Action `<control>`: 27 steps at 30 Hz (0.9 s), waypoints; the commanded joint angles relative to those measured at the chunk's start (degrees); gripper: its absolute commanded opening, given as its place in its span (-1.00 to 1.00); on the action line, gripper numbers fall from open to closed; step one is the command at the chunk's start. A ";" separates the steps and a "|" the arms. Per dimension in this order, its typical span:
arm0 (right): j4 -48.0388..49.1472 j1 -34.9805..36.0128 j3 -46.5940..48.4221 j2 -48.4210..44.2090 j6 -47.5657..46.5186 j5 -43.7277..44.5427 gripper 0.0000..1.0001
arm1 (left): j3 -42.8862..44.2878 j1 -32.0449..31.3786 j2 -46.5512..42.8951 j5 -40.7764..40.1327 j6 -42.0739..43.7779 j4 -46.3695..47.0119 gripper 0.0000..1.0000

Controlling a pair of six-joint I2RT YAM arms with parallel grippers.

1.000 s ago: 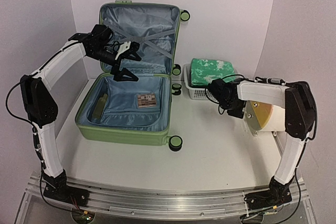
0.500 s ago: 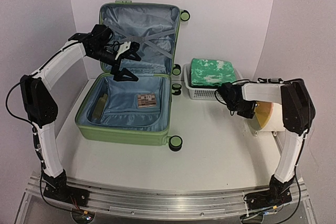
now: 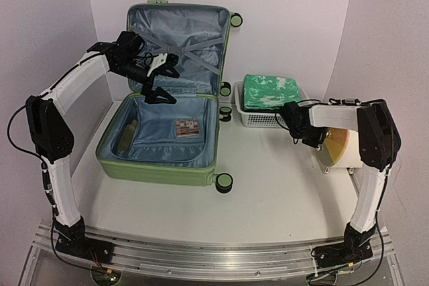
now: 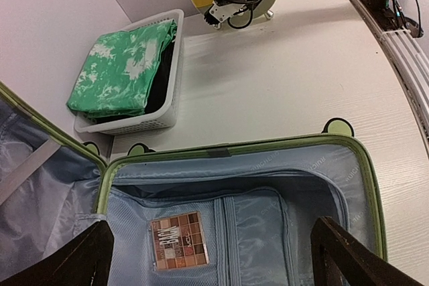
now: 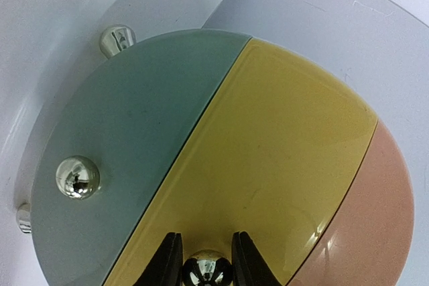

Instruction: Open, take out, and arrange the luggage

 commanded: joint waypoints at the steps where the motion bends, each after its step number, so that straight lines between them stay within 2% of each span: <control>1: -0.14 -1.87 2.06 0.92 -0.55 1.60 -0.59 | -0.38 0.03 -3.32 -0.02 -0.15 -0.49 0.99; 6: 0.03 -1.81 3.30 0.66 -0.37 1.29 -0.87 | -0.71 0.03 -3.33 -0.18 0.18 -0.84 0.99; 8: 0.07 -1.58 3.36 0.29 -0.27 1.14 -0.92 | -0.74 0.03 -3.29 -0.16 0.18 -0.83 0.99; 15: 0.20 0.93 3.72 -0.10 0.59 -0.53 -0.96 | -0.61 0.03 -3.20 -0.07 0.26 -0.70 0.99; 27: 0.30 8.44 10.25 6.29 2.65 -1.91 -0.94 | -1.74 0.03 -3.64 -0.16 0.19 -0.98 0.99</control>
